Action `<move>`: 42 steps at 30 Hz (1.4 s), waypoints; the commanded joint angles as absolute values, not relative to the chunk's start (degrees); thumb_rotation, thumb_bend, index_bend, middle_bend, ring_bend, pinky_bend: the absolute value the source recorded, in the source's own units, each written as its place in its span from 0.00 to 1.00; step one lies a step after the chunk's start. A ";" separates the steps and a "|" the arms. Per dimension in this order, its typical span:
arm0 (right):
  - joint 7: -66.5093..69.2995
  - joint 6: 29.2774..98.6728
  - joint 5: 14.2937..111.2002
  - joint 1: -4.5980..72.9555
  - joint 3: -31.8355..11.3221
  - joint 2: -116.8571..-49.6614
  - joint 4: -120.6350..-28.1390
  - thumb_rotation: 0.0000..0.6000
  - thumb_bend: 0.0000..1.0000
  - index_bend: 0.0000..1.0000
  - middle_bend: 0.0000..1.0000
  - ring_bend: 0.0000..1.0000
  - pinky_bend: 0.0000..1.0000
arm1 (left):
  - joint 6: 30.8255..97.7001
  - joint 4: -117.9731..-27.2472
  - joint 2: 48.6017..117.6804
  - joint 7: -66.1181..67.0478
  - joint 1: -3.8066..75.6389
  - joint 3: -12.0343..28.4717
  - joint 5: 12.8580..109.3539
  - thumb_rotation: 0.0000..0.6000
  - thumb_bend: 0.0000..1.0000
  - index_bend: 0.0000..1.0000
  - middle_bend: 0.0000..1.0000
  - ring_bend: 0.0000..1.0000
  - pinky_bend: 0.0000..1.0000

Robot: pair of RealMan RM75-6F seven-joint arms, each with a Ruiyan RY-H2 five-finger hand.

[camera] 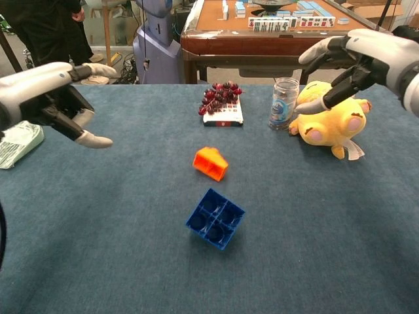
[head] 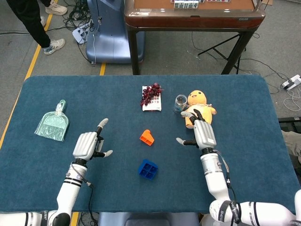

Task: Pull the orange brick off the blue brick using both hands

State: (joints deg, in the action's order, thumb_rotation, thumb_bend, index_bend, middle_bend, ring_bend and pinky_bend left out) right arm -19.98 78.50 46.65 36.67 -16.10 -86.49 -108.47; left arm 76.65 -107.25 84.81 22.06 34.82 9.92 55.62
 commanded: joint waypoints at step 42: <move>-8.26 82.79 65.39 12.57 -3.38 -61.22 -108.51 1.00 0.04 0.35 0.24 0.06 0.20 | 90.95 -91.45 62.99 17.12 8.29 -3.74 78.88 1.00 0.05 0.15 0.32 0.34 0.63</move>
